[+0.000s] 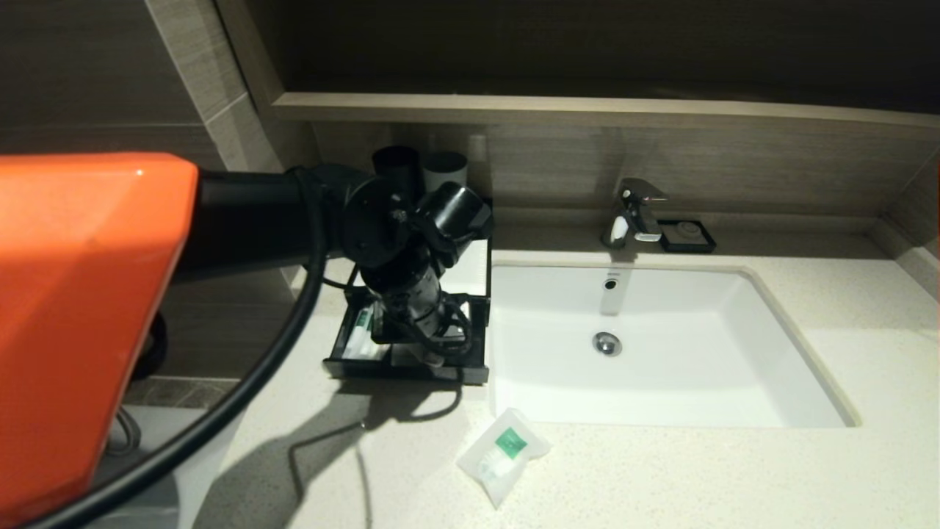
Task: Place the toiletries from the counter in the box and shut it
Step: Place the bathroom toiletry into the drawer
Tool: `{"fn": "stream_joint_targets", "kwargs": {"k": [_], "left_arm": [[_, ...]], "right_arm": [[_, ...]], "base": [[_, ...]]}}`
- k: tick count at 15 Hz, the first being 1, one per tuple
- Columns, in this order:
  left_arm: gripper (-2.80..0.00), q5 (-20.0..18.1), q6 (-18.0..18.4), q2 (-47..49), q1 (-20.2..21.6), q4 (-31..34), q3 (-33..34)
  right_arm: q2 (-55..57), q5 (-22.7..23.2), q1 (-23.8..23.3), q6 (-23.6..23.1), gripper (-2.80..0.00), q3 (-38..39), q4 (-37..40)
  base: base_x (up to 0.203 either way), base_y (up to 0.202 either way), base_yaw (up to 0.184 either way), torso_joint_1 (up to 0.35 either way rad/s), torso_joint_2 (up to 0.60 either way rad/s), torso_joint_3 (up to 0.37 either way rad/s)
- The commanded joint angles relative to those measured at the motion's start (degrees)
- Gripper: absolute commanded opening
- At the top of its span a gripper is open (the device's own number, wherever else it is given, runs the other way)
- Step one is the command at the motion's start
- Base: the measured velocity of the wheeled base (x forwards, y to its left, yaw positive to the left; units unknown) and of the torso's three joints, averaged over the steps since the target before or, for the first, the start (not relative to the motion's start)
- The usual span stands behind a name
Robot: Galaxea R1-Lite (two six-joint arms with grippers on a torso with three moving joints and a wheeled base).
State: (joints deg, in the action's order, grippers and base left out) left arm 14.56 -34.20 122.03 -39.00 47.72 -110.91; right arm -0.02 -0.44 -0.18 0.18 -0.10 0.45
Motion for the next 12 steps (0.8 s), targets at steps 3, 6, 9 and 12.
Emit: {"fn": "stream_joint_targets", "kwargs": {"k": [3,6,9,12], "left_arm": [[-2.8,0.12,0.1,1.21,0.15,0.09,-0.1],[-2.8,0.12,0.1,1.72,0.37,0.09,-0.1],[-2.8,0.12,0.1,1.9,0.5,0.12,-0.1],[-2.8,0.12,0.01,1.81,0.59,0.0,-0.1]], "right_arm": [[-0.02,0.0,0.01,-0.01,-2.8,-0.04,-0.04],[0.02,0.0,0.01,-0.01,-2.8,0.01,-0.01],[0.02,0.0,0.01,-0.01,-2.8,0.01,-0.01],[0.02,0.0,0.01,-0.01,-2.8,0.01,-0.01]], "base": [[0.0,0.0,0.0,0.0,0.0,0.0],[0.0,0.0,0.0,0.0,0.0,0.0],[0.0,0.0,0.0,0.0,0.0,0.0],[0.0,0.0,0.0,0.0,0.0,0.0]]}}
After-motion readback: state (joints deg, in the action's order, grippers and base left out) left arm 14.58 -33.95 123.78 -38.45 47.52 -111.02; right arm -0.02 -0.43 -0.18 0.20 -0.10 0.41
